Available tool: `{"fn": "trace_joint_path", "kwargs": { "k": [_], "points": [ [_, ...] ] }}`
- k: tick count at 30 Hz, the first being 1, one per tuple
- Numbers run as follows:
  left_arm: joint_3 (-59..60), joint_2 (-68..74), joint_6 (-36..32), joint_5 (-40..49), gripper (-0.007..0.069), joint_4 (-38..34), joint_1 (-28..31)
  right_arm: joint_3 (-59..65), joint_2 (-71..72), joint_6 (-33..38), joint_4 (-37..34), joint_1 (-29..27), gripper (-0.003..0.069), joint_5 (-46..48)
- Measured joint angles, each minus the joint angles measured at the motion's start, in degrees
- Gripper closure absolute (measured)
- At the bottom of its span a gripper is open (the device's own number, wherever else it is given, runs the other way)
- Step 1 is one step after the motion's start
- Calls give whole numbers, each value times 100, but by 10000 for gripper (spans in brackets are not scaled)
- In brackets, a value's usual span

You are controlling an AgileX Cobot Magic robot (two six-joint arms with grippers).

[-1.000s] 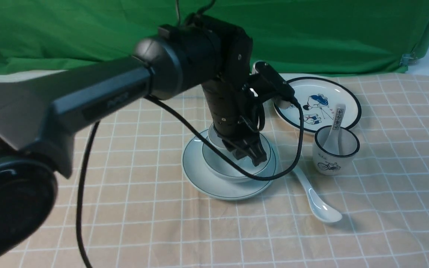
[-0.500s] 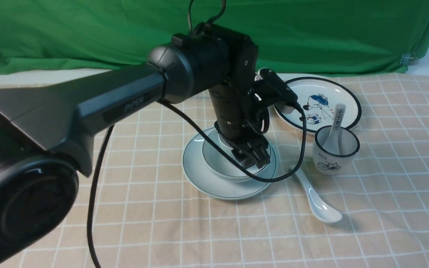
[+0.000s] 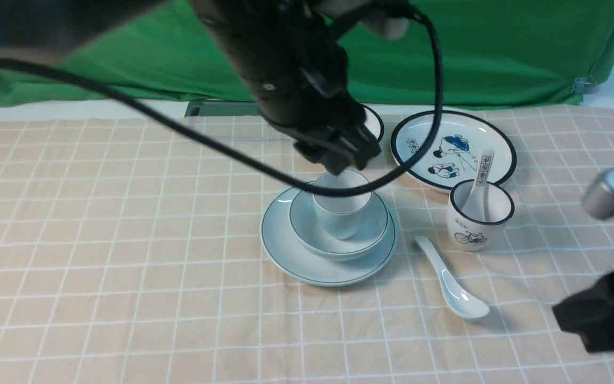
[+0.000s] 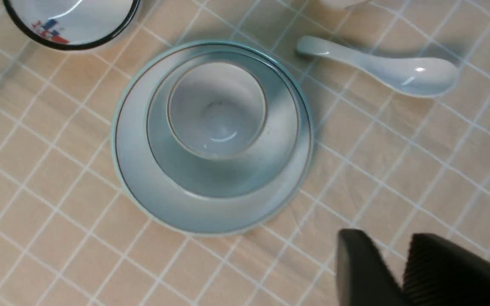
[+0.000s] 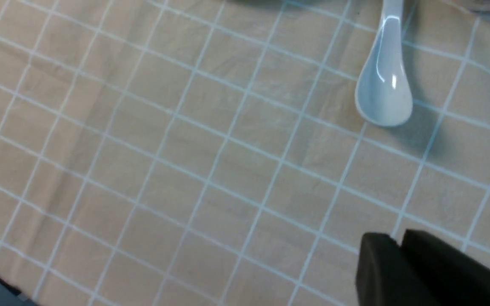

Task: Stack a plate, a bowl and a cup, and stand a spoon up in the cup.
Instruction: Use the right arm to grab a blue soup spoon

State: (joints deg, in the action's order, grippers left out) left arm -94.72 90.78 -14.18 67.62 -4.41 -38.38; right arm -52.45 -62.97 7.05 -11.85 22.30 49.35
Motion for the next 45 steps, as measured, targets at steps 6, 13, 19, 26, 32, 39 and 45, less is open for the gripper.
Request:
{"fn": "trace_joint_path", "kwargs": {
  "k": [6,13,19,26,32,39,45],
  "points": [
    [2317,-2269,90,-1466,618,-44,0,-924,-1564,-2,131,486,515,13],
    [4762,-4281,108,-3552,620,-396,0,-1705,-3011,-172,445,583,358,-37],
    [5500,-5045,108,-4064,620,-474,0,-1914,-3961,-381,892,588,332,-537],
    [5506,-5094,108,-4064,620,-742,0,-1979,-4422,-519,1030,542,332,-984],
    [5506,-5094,108,-4004,620,-846,0,-1991,-4597,-599,1056,308,331,-1285],
    [5510,-5094,114,-3889,620,-849,0,-1991,-4685,-607,1066,254,326,-1573],
    [5510,-5100,114,-3840,620,-922,0,-2024,-4829,-607,1104,233,323,-1712]
  ]
}}
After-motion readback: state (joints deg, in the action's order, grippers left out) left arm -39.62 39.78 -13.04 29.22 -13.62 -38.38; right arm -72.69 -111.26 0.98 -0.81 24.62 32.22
